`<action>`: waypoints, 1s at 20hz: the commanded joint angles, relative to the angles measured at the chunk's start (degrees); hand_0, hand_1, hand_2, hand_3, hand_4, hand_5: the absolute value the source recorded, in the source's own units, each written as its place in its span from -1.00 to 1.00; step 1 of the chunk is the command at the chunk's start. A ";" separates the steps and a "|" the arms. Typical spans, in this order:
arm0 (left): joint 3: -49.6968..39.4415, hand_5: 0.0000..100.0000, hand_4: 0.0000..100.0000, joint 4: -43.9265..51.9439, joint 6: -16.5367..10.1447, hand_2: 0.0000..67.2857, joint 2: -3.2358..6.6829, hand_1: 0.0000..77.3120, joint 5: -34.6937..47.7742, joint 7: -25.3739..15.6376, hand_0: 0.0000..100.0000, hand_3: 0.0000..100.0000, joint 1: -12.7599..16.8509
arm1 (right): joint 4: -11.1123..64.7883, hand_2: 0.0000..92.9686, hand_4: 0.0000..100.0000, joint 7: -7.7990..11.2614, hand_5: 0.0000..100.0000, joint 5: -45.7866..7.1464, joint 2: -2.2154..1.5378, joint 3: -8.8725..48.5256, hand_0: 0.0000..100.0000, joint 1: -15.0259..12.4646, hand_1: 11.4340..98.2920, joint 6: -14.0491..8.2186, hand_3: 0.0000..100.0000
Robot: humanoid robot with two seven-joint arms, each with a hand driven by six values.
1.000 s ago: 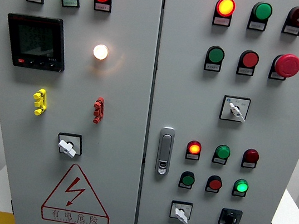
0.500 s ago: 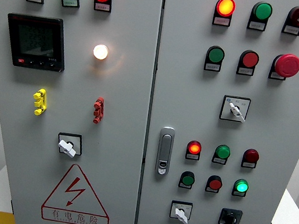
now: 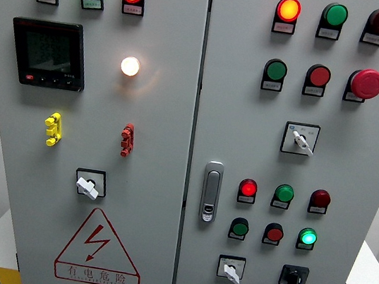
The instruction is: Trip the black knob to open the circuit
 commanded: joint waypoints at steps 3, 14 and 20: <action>0.00 -0.97 -0.87 0.00 0.00 -0.62 0.00 -0.92 0.00 -0.02 -1.00 -0.57 -0.04 | 0.00 -0.87 0.98 -0.02 1.00 0.01 0.01 1.13 1.00 0.07 0.64 0.04 0.91; 0.00 -0.97 -0.87 0.00 0.00 -0.62 0.00 -0.91 0.00 -0.02 -1.00 -0.57 0.05 | 0.08 -0.87 0.99 0.15 1.00 -0.07 -0.08 2.28 1.00 -0.10 0.61 -0.05 0.91; 0.00 -0.97 -0.87 0.00 0.00 -0.62 0.00 -0.92 0.00 -0.02 -1.00 -0.57 0.05 | 2.28 -0.89 0.99 0.33 1.00 -3.24 -0.08 2.28 1.00 -1.77 0.39 -0.14 0.96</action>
